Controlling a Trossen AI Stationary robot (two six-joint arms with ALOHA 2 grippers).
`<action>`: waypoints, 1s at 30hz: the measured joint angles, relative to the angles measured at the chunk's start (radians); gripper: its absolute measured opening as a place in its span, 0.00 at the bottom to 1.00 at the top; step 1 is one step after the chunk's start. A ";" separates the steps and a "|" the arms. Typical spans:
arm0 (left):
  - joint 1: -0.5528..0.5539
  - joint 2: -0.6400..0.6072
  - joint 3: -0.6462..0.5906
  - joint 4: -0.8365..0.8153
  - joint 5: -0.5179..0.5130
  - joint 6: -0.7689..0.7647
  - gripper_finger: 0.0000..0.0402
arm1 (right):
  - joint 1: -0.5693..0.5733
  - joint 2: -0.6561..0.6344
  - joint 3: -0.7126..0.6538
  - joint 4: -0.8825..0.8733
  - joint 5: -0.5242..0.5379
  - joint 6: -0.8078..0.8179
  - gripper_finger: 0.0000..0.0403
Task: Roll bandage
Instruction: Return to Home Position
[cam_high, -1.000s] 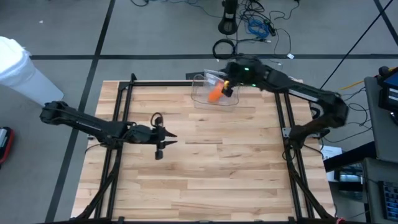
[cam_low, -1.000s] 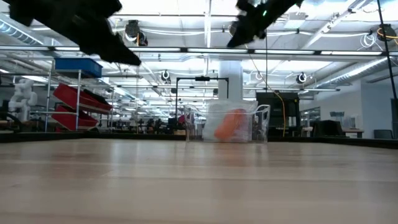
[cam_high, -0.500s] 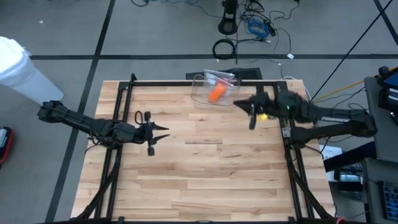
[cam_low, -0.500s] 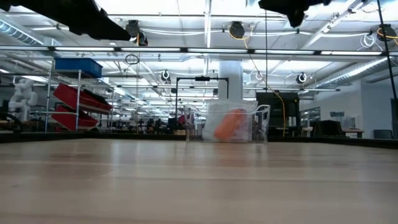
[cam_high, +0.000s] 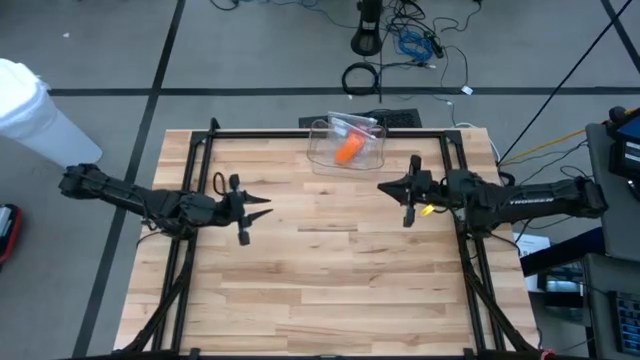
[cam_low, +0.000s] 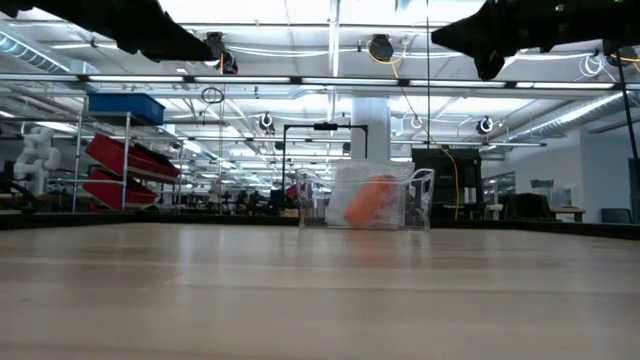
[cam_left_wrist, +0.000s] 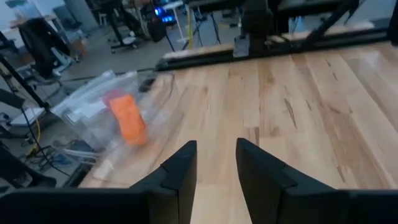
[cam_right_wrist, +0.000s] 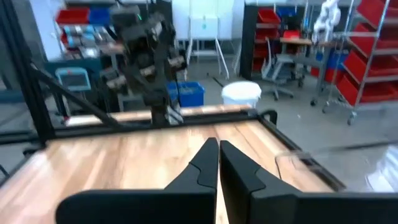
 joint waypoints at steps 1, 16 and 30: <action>0.002 -0.012 0.000 0.001 0.000 0.005 0.29 | 0.000 -0.017 -0.004 0.004 -0.008 -0.002 0.00; 0.004 -0.331 -0.032 -0.159 0.001 -0.015 0.29 | -0.013 -0.260 -0.068 -0.180 -0.102 0.035 0.00; 0.004 -0.535 -0.187 -0.111 0.004 -0.040 0.29 | -0.007 -0.064 -0.069 -0.040 -0.122 0.069 0.00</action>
